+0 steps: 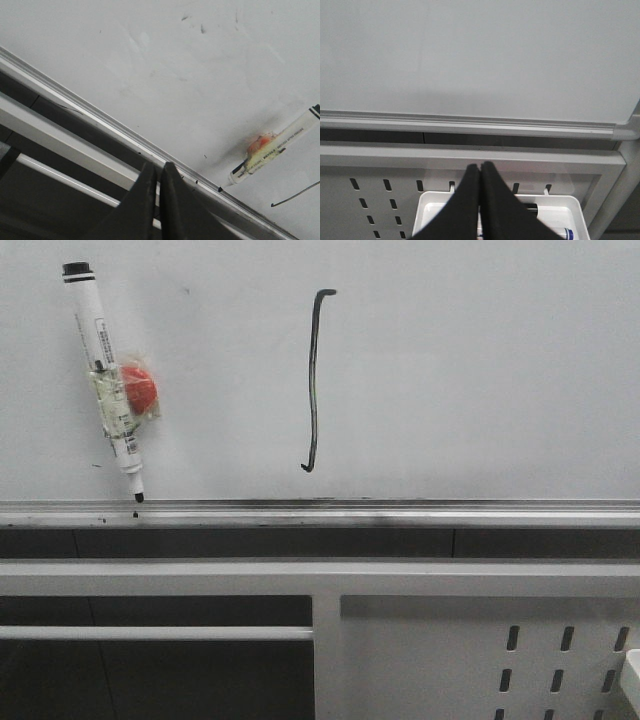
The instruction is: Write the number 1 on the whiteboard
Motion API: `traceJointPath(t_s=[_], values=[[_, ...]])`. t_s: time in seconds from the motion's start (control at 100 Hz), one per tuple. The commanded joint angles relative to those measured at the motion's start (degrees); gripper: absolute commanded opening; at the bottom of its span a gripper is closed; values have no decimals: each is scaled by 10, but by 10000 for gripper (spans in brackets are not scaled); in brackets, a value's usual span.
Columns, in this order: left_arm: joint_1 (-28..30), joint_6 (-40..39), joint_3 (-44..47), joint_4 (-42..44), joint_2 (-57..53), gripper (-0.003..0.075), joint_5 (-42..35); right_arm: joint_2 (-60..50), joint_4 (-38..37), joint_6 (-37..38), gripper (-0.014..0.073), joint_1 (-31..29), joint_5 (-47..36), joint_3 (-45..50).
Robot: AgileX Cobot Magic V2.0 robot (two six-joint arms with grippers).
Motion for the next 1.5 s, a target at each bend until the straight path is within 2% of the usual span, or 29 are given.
traceJointPath(t_s=[0.0,0.12,0.21,0.41,0.52,0.58,0.71,0.85,0.99,1.49], values=[[0,-2,20,-13,-12,-20,-30,-11,4,-7,-50,-4,-11,8],[0,0,20,-11,-12,-20,-30,-11,4,-7,-50,-4,-11,8],[0,29,20,44,-12,-20,-38,-11,4,-7,-50,-4,-11,8],[0,29,20,329,-12,-20,-74,-11,4,-7,-50,-4,-11,8],[0,29,20,447,-12,-20,-62,-11,4,-7,-50,-4,-11,8],[0,29,20,480,-12,-20,-49,-11,4,-7,-50,-4,-11,8],[-1,20,20,478,-12,-20,-32,-11,4,-7,-50,-4,-11,8],[-16,-47,20,515,-12,-20,-20,-11,4,-7,-50,-4,-11,8],[-33,-47,20,518,-12,-20,-20,-11,4,-7,-50,-4,-11,8],[-33,-47,20,517,-12,-20,-20,-11,4,-7,-50,-4,-11,8]])
